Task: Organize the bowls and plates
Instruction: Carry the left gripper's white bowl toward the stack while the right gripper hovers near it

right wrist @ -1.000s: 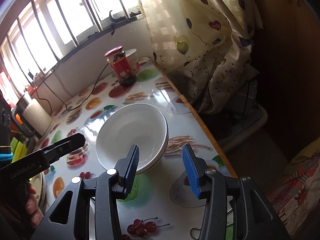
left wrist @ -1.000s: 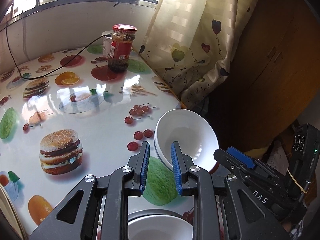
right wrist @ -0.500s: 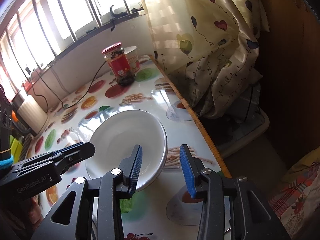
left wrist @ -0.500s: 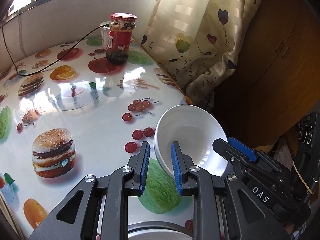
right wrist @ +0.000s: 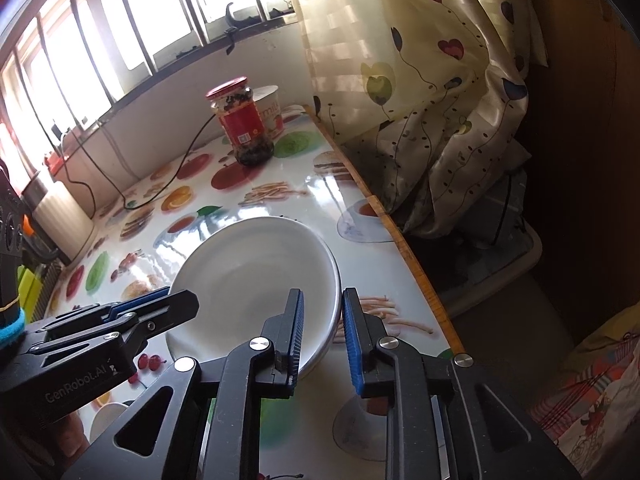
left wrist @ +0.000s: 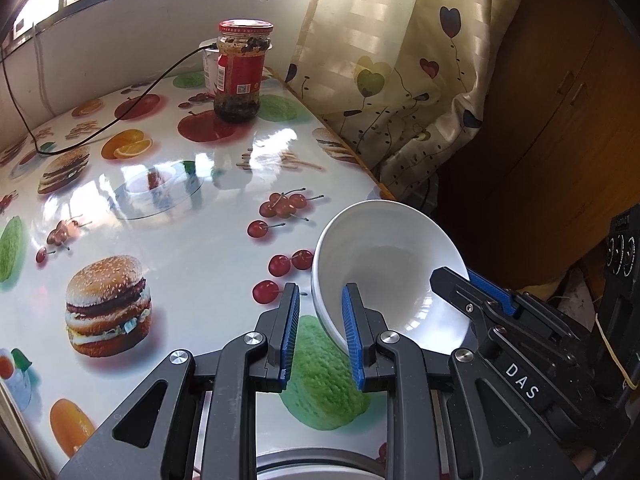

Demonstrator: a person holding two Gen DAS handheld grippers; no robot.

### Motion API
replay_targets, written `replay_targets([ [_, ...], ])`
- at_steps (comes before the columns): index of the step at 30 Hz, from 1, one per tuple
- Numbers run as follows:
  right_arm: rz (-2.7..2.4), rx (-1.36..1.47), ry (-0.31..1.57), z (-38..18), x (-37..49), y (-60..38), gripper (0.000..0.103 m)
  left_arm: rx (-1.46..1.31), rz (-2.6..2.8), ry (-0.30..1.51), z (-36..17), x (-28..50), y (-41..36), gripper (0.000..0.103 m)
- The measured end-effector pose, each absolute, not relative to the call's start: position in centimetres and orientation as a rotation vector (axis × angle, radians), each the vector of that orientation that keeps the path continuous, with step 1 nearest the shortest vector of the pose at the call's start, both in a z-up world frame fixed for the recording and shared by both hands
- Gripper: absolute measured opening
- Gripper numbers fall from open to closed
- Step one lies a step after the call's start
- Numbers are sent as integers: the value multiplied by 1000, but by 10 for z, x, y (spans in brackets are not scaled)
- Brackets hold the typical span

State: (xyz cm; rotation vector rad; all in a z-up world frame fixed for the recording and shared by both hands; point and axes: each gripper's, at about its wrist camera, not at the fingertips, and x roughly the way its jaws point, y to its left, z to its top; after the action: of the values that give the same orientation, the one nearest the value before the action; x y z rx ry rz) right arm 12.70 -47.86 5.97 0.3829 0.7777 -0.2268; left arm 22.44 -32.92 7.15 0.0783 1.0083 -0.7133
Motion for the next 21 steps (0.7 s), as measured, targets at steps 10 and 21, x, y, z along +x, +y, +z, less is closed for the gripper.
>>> replay_targets([
  [10, -229, 390, 771, 58, 127, -482, 14, 109, -708, 993, 72, 220, -334, 15],
  [21, -230, 390, 770, 57, 127, -483, 14, 116, -708, 990, 72, 221, -334, 14],
])
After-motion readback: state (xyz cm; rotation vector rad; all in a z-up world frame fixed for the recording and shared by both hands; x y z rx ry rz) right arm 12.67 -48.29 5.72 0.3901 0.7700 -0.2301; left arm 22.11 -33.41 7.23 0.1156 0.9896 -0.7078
